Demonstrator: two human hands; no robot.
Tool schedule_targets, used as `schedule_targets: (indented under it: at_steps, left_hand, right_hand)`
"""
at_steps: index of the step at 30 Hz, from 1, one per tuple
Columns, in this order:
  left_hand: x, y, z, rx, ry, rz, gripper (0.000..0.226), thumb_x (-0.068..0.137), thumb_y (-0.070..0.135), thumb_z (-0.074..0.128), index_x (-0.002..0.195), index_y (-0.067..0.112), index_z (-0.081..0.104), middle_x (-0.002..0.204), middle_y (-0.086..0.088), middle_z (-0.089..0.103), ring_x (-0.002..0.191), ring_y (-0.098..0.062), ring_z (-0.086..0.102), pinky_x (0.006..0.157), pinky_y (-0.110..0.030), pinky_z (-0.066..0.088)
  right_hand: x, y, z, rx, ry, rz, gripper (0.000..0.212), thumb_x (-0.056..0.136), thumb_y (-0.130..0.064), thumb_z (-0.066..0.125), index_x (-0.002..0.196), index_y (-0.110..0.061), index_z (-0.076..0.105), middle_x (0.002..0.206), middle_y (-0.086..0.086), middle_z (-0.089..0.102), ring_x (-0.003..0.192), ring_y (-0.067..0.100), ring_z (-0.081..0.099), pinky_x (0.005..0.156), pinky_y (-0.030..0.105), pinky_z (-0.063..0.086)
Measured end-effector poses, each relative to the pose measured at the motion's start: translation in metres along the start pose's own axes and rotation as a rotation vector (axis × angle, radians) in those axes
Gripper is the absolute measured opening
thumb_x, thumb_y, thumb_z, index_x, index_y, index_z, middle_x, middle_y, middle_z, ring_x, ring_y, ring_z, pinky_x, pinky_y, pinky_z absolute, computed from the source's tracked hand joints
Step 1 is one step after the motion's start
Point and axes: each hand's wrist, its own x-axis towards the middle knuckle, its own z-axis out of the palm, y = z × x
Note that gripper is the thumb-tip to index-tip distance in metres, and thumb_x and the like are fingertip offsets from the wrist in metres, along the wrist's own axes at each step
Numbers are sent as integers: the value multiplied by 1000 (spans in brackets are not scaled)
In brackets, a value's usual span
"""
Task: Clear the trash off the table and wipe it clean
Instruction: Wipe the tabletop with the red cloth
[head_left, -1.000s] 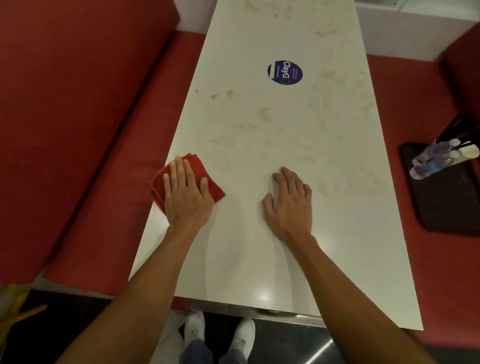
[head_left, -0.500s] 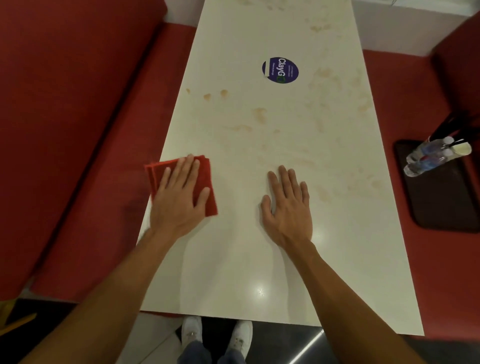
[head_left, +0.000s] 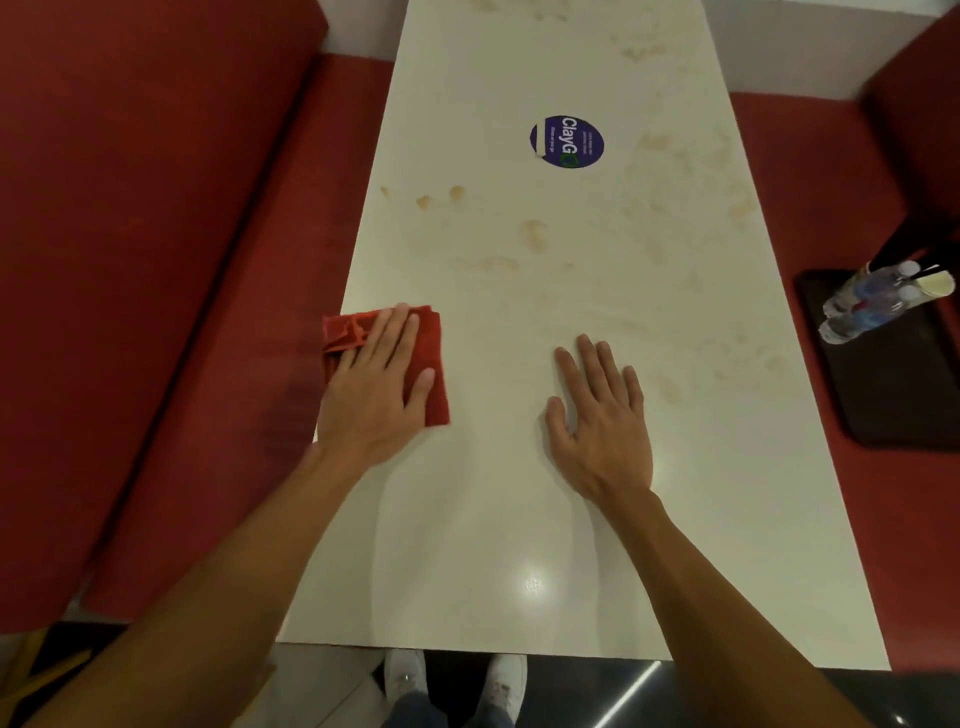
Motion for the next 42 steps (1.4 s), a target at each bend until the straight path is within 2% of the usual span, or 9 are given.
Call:
schedule_targets:
  at_steps: [6, 13, 17, 20, 24, 27, 33, 37, 42]
  left_hand:
    - [110, 8, 7, 3, -47, -158, 79, 101, 54, 14, 166, 8, 13, 175, -8, 5, 162, -21, 0, 131, -48, 1]
    - [34, 21, 2, -25, -31, 175, 72, 106, 50, 29, 167, 15, 17, 175, -1, 10, 162, -15, 4, 131, -46, 9]
    - [56, -28, -2, 24, 3, 15, 74, 104, 52, 27, 166, 13, 21, 175, -4, 14, 161, -17, 9, 131, -46, 9]
    - [90, -5, 5, 7, 4, -107, 78, 101, 53, 20, 165, 9, 21, 175, -8, 13, 162, -21, 8, 131, -47, 5]
    - [54, 39, 7, -1, -4, 88, 72, 105, 49, 24, 166, 11, 21, 174, -6, 15, 162, -20, 9, 131, -48, 9]
    - [3, 9, 1, -27, -4, 179, 69, 106, 47, 34, 167, 18, 20, 175, 1, 13, 161, -14, 7, 130, -45, 12]
    - [61, -8, 1, 5, 14, -176, 75, 102, 52, 22, 165, 11, 22, 174, -7, 15, 161, -22, 9, 131, -50, 7]
    - [49, 62, 12, -13, 20, -95, 73, 105, 49, 21, 166, 9, 19, 175, -8, 13, 162, -23, 7, 129, -48, 15]
    - [-64, 80, 5, -24, -44, 30, 70, 108, 48, 29, 168, 19, 7, 176, 2, -1, 162, -14, -4, 128, -42, 18]
  right_hand:
    - [1, 0, 0, -18, 2, 8, 64, 107, -44, 33, 167, -32, 16, 176, -8, 1, 160, 8, -11, 132, 45, 3]
    - [0, 2, 2, -24, 5, 2, 64, 107, -46, 31, 167, -32, 14, 175, -9, -1, 160, 8, -11, 131, 47, 5]
    - [0, 0, 1, 6, 13, 11, 63, 107, -45, 31, 167, -33, 17, 175, -10, 1, 160, 7, -10, 131, 46, 5]
    - [0, 0, 0, 5, 10, 8, 63, 107, -46, 28, 167, -32, 17, 175, -10, 2, 160, 7, -10, 132, 45, 4]
    - [0, 1, 0, 2, 13, -3, 62, 107, -46, 28, 167, -32, 17, 175, -9, 3, 160, 8, -9, 131, 46, 5]
    - [0, 1, -1, 31, 25, -4, 61, 107, -46, 29, 166, -32, 20, 175, -10, 5, 160, 7, -7, 131, 46, 6]
    - [-1, 0, -1, 72, 52, -11, 61, 106, -43, 35, 165, -30, 26, 175, -8, 10, 161, 7, -3, 131, 45, 5]
    - [-4, 4, -6, 264, 91, 12, 59, 102, -40, 39, 159, -23, 42, 171, -7, 26, 160, 7, 10, 131, 43, 11]
    - [-10, 34, -25, 487, 203, -25, 45, 99, -26, 54, 143, -16, 61, 161, -3, 46, 152, 14, 35, 124, 43, 32]
